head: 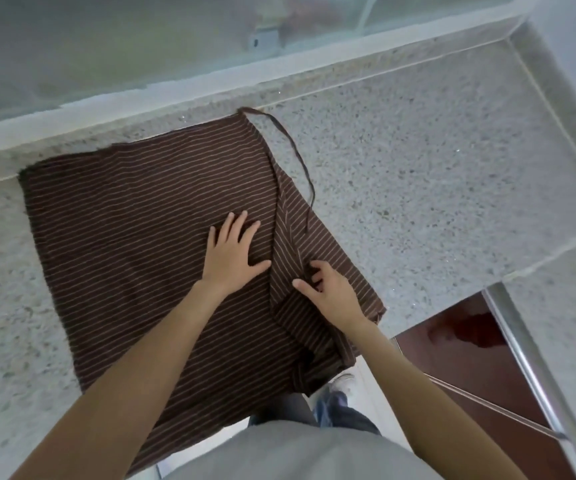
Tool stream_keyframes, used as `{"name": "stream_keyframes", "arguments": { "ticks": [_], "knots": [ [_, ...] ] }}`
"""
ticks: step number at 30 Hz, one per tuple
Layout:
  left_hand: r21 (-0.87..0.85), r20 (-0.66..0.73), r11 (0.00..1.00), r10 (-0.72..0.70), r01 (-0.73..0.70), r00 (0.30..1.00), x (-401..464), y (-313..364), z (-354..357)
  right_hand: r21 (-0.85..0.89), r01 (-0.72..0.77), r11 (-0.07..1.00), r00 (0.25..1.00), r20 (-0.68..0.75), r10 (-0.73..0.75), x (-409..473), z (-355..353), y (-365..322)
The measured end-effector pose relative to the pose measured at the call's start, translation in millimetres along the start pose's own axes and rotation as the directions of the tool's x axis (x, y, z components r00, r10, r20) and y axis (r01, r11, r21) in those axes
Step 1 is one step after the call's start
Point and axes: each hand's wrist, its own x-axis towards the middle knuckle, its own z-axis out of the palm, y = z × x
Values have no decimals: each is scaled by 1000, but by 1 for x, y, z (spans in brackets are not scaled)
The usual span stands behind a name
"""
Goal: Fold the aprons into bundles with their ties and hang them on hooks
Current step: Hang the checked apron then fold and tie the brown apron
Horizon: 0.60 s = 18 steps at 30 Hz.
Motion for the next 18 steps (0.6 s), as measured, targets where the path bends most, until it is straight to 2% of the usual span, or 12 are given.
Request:
{"name": "stream_keyframes", "arguments": {
  "ticks": [3,5,7,8,10,11,12,15,18],
  "knots": [
    [35,42,999,17,-18,999,-2,-2,-1,-74,-10,997,998,-67,5,10,11,-11],
    [28,55,1000,8,-10,998,-1,-3,-2,-17,17,1000,994,-109,-19,13,10,-15],
    [23,66,1000,-3,1,998,0,-1,-3,155,18,988,982,-186,11,14,-2,-12],
    [22,70,1000,-7,6,998,0,-1,-3,289,-14,957,970,-230,83,13,-10,-9],
    [17,64,1000,-12,11,998,0,0,-3,585,-81,807,931,-244,270,12,-29,3],
    [9,59,1000,-16,15,998,-1,0,-3,666,-84,741,914,-244,323,12,-39,12],
    [1,57,1000,-22,22,998,-1,1,-4,670,-77,738,905,-264,334,13,-50,21],
    [-8,63,999,-42,43,997,-1,4,-6,454,-36,890,909,-356,219,23,-85,42],
    [-8,66,998,-55,56,996,-1,5,-8,-6,49,999,905,-422,-47,44,-125,51]
  ]
}}
